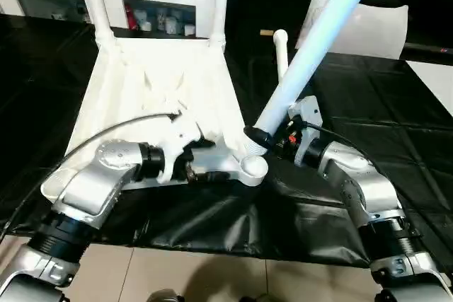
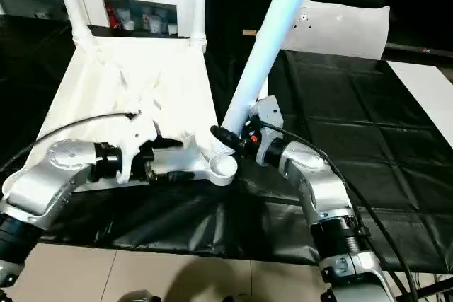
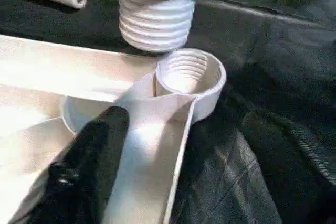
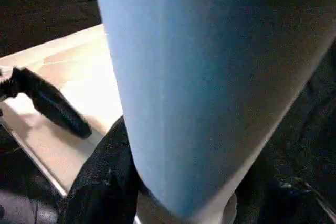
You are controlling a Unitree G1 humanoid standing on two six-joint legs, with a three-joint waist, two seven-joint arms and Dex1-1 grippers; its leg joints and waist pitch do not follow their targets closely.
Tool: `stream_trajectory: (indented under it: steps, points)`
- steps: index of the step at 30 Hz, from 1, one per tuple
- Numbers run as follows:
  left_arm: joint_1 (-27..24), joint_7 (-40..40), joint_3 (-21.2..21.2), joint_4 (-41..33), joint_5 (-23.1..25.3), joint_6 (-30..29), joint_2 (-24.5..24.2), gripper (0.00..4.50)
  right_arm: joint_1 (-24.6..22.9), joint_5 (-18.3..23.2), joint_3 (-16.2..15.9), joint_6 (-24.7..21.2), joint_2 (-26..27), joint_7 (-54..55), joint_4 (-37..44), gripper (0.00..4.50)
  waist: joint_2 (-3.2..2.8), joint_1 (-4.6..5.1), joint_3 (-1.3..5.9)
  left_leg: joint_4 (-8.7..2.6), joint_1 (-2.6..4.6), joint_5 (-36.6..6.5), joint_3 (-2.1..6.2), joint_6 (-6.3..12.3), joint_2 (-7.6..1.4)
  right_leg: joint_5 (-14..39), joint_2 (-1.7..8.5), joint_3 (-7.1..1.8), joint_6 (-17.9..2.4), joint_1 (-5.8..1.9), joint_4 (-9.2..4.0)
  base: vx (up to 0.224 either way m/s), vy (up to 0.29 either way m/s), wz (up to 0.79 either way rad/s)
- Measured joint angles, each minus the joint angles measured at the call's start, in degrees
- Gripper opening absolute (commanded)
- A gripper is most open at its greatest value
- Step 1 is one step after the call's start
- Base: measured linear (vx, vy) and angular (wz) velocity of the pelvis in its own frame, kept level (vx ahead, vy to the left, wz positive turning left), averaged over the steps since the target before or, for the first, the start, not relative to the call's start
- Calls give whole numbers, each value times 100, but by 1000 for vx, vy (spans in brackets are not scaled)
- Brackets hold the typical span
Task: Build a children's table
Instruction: Insert table leg to table base
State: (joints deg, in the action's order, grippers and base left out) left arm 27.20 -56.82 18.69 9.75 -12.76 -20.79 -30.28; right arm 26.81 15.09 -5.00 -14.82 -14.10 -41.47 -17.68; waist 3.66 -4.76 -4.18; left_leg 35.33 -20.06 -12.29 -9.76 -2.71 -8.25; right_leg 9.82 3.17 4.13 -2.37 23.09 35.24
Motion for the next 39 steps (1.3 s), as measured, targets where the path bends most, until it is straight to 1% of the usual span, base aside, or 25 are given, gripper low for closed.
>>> stream_trajectory:
  steps: [1,2,3,5,6,7,11,13,15,16,17,18,20,22,23,24,27,28,32,33,37,39]
  points:
    - [35,-61,67,149,81,101,-2,355,-7,-1,0,3,2,0,0,198,-1,0,0,0,0,0,0,0,0,1,0,0,2,0,-1,0,0,0]
    - [49,-94,122,285,152,177,-4,355,-13,-3,-3,5,11,-1,0,198,-1,0,0,0,0,0,0,0,0,1,0,0,3,0,-1,0,0,0]
    - [96,-115,195,525,274,313,16,342,-35,-7,-5,16,16,-3,0,198,-1,1,0,0,-1,0,0,0,0,-1,0,0,2,0,-1,0,0,0]
    - [181,-114,219,845,388,417,55,338,-41,-13,-31,21,31,-6,0,198,-1,2,0,0,-2,0,0,0,0,-2,0,0,2,1,-2,0,0,0]
    - [229,-114,219,955,422,465,70,310,-44,-16,-50,25,40,-8,1,198,-1,-1,0,0,-2,0,0,0,0,-3,0,0,1,1,-2,0,0,0]
    - [279,-115,219,1024,442,501,98,299,-56,-20,-57,29,41,-8,1,198,-1,-2,0,0,-2,0,0,0,0,-6,0,0,-4,1,-2,0,0,0]
    - [496,-146,201,1427,478,646,247,283,-185,-56,-120,61,81,-6,8,198,-3,-19,0,0,-2,0,0,1,0,-7,0,0,-6,-1,-5,0,0,0]
    - [544,-176,199,1626,502,749,325,255,-262,-116,-147,61,120,0,9,198,-4,-18,0,0,-3,-1,0,1,0,-7,0,0,-7,-1,-5,0,0,0]
    - [590,-211,199,1754,525,832,379,246,-277,-122,-181,61,125,5,11,198,-4,-11,0,0,-2,0,0,0,-1,-8,0,0,-8,-1,-4,0,0,0]
    - [608,-226,199,1771,530,838,383,236,-277,-122,-184,61,129,6,18,198,-4,-7,0,0,-1,0,0,-1,-2,-9,0,1,-9,-1,-3,0,0,0]
    - [631,-244,199,1804,537,864,389,236,-277,-122,-184,61,130,7,26,198,-7,-6,0,0,0,1,0,-1,-2,-9,0,1,-9,-1,-2,0,0,0]
    - [661,-272,199,1868,565,918,400,210,-281,-122,-185,61,130,12,59,198,-9,-7,0,0,-1,1,0,-2,-2,-9,0,1,-9,-1,-3,0,0,0]
    - [680,-311,199,1968,580,1009,415,205,-288,-126,-188,80,133,13,113,198,-10,-8,0,0,0,1,0,-2,-2,-8,0,1,-8,-1,-3,0,0,0]
    - [701,-367,198,2027,599,1082,439,184,-293,-130,-188,117,151,12,123,198,-11,-14,0,0,0,1,0,-2,-2,-8,0,1,-9,-1,-4,0,0,0]
    - [707,-371,198,2034,623,1094,445,184,-299,-130,-188,122,158,12,123,198,-11,-14,0,0,0,1,0,-2,-2,-9,0,1,-9,-1,-4,0,0,0]
    - [710,-394,200,2038,645,1113,449,163,-310,-131,-188,123,161,12,123,198,-11,-14,0,0,0,1,0,-2,-2,-9,0,1,-9,-1,-4,0,0,0]
    - [717,-437,233,2039,716,1185,449,148,-383,-134,-189,126,160,14,125,198,-11,-16,0,0,0,1,0,-2,-2,-9,0,1,-9,-1,-3,0,0,0]
    - [718,-438,236,2039,735,1202,449,127,-405,-138,-194,127,160,15,125,198,-12,-16,0,0,0,1,0,-2,-2,-9,0,1,-9,-2,-3,0,0,0]
    - [722,-540,244,2049,797,1216,446,112,-412,-154,-213,127,160,22,125,198,-13,-16,0,0,3,3,0,-5,-2,-9,0,1,-9,-3,-4,0,0,0]
    - [722,-557,250,2049,806,1214,440,87,-412,-165,-213,127,160,22,125,198,-13,-16,0,0,4,4,0,-6,-2,-9,0,1,-9,-3,-3,0,0,0]
    - [722,-661,255,2031,849,1196,432,73,-412,-175,-215,131,160,15,125,198,-13,-16,0,0,5,4,0,-6,-3,-9,0,1,-9,-3,-3,0,0,0]
    - [727,-675,288,2002,934,1193,398,35,-411,-176,-218,132,160,4,125,198,-14,-12,0,0,5,4,0,-6,-3,-9,0,1,-9,-3,-3,0,0,0]
